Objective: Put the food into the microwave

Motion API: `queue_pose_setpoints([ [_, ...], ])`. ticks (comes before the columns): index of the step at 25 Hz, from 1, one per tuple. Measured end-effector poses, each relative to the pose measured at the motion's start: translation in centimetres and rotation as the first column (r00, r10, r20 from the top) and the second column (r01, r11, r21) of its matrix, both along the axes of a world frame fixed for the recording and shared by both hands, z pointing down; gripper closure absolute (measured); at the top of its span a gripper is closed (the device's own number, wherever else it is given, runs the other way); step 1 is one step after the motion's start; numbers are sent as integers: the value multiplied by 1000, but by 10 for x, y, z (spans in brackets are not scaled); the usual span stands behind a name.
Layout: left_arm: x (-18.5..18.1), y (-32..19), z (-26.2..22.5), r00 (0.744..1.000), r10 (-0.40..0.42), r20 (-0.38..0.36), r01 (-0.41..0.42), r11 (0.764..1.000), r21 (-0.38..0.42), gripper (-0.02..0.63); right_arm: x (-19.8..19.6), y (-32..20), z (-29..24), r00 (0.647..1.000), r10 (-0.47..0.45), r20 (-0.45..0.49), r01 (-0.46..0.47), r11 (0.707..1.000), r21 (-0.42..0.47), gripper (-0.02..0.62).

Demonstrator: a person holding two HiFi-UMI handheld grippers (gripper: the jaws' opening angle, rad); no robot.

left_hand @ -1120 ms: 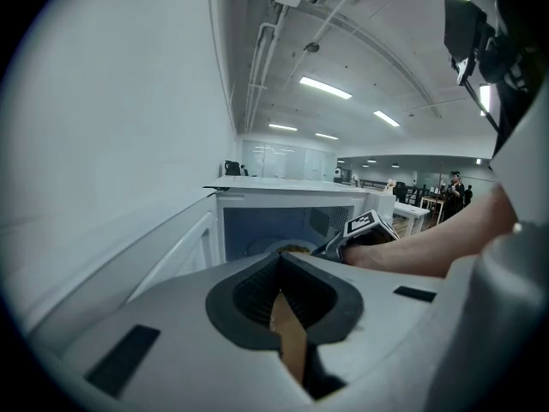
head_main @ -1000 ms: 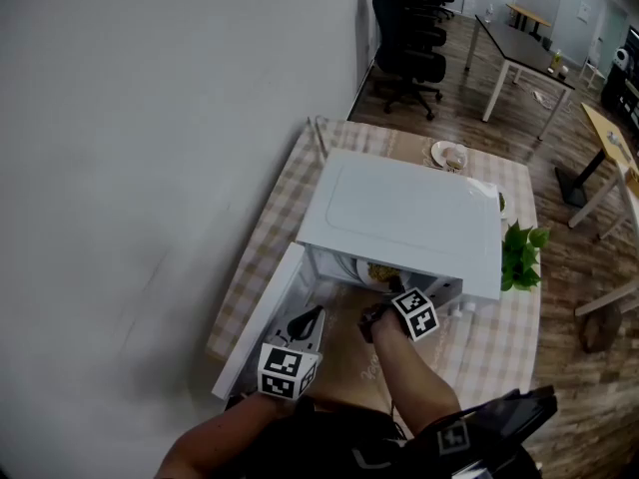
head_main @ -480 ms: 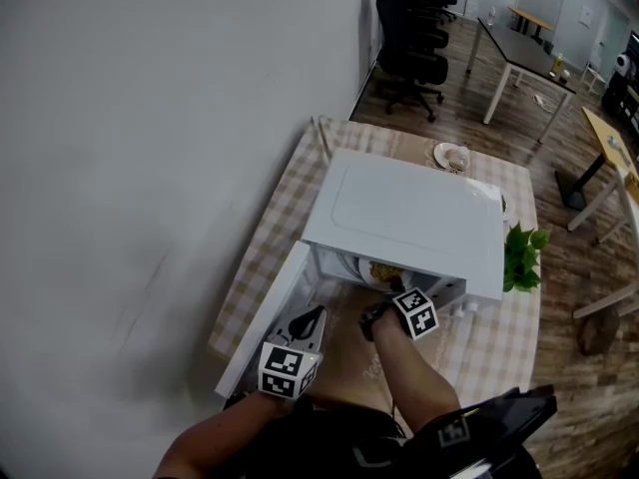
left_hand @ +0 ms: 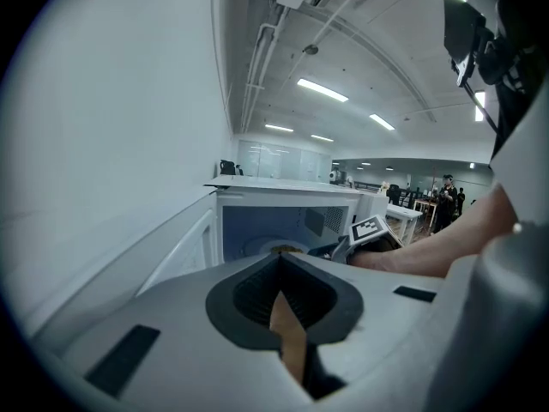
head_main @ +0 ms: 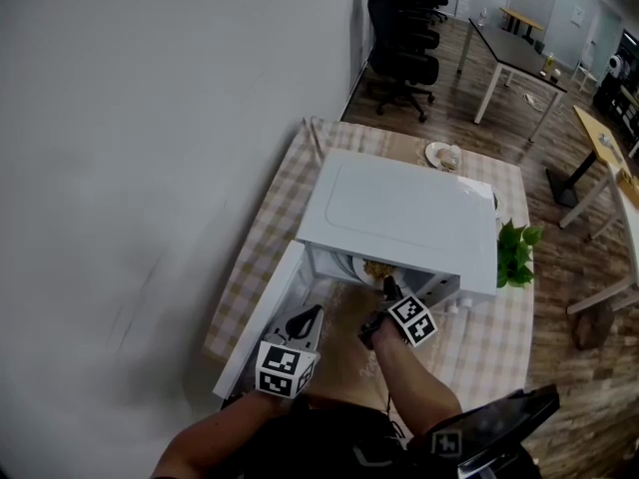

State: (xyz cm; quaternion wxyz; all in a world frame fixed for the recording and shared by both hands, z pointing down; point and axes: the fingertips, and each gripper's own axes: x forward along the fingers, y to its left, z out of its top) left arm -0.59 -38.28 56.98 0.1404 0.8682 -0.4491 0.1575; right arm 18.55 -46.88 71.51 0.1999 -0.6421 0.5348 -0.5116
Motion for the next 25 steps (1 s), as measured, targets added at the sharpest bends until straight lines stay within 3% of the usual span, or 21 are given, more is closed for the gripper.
queue_pose_setpoints([
  [4,11,0,8,1000,16,16,-16,1000,-1,597,-1,15,11,996,-63,-56,64,998,3,456],
  [7,13,0,6,999,34,6,-34,999,14,598,-2,24,8,984,-118,-134,119,993,-5,555],
  [12,16,2,7,999,40,-2,-40,999,6,598,-11,19,9,881,-293,-372,299,953,-42,580],
  [14,16,2,8,999,43,4,-43,999,2,597,-12,16,15,858,-322,-400,324,944,-65,581],
  [25,6,6,1,1000,10,-12,-10,1000,7,597,-15,-10,9,808,-369,-459,375,923,-80,581],
])
